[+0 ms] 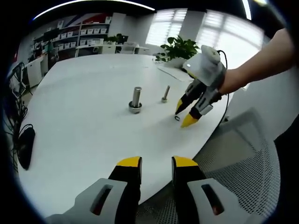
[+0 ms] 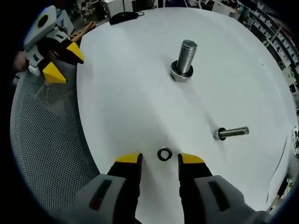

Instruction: Place the washer onto the threaded stud by aligning its center hole with the stud, sliding it down to the base, and recovering from edge contact or off-axis alignment until the washer reaches the visible bottom stop.

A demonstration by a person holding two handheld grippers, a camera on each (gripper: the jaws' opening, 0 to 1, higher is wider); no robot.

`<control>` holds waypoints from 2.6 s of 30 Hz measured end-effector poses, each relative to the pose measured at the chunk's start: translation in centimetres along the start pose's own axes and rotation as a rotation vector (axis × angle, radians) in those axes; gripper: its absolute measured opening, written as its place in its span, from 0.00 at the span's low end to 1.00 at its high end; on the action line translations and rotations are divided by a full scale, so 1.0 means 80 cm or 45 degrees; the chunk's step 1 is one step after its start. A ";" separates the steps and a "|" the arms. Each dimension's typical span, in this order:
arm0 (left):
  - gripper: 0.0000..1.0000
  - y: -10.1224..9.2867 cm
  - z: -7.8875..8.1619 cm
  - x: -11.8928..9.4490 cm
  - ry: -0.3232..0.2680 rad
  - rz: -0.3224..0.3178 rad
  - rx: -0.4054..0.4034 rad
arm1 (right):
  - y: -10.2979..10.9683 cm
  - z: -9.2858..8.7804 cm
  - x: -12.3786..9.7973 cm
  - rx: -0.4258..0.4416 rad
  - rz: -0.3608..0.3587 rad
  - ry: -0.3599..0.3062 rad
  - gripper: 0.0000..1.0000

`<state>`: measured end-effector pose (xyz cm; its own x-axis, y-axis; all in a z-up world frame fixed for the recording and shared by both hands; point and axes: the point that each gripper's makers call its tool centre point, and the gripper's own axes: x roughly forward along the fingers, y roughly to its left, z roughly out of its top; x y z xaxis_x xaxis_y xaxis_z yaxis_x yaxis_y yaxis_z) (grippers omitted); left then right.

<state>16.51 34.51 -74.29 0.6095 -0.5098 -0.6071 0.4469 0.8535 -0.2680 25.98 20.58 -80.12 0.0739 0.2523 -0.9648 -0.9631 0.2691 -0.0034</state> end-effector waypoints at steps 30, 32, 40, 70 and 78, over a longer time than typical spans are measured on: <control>0.23 0.001 0.000 0.000 -0.002 0.000 -0.006 | -0.003 0.002 0.002 -0.413 0.104 0.130 0.18; 0.23 0.001 0.000 0.000 -0.002 0.000 -0.006 | -0.004 0.003 0.002 -0.419 0.104 0.138 0.16; 0.23 0.000 0.001 0.001 -0.006 0.000 -0.010 | -0.006 0.004 0.005 -0.434 0.078 0.240 0.16; 0.22 0.002 0.001 0.000 -0.009 0.010 -0.014 | -0.007 0.001 0.001 -0.157 -0.037 0.090 0.15; 0.22 0.002 0.001 0.000 -0.009 0.008 -0.012 | -0.008 0.001 -0.001 -0.063 -0.041 0.037 0.15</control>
<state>16.65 34.61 -74.26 0.6169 -0.5052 -0.6035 0.4371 0.8576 -0.2711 26.61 20.44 -80.06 0.0983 0.2167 -0.9713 -0.9720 0.2301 -0.0471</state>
